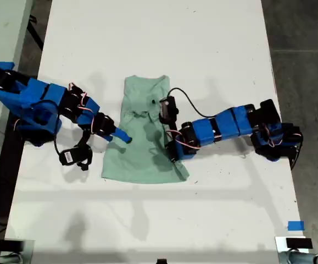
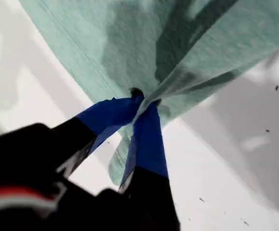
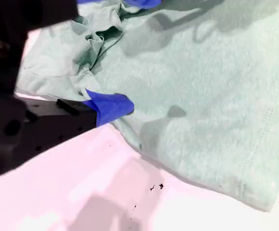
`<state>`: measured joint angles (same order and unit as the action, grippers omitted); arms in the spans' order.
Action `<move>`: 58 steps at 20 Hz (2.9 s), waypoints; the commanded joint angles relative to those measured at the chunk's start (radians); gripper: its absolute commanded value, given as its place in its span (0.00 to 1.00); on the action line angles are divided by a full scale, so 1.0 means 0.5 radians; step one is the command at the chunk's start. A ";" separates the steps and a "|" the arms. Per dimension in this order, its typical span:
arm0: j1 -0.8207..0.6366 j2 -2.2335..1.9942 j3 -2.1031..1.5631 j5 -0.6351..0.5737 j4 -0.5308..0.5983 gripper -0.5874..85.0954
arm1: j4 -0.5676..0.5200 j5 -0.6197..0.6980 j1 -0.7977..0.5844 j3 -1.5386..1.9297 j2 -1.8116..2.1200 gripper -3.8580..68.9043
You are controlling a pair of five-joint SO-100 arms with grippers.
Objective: Fold tshirt
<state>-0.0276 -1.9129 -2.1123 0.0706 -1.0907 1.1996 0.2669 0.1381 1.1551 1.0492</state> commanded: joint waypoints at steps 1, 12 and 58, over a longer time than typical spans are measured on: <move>0.040 -0.104 0.046 0.028 0.000 0.36 | -0.196 -0.046 -0.061 -0.147 -0.040 0.04; 0.067 -0.089 0.064 0.058 0.015 0.37 | 0.368 0.319 -0.362 -0.546 0.518 0.43; 0.071 0.368 -0.411 0.120 0.341 0.14 | 0.359 0.276 -0.221 0.227 0.951 0.31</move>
<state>0.0215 -1.6720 -2.3301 0.1411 -0.9449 1.4082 0.4157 0.0123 1.2732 1.4327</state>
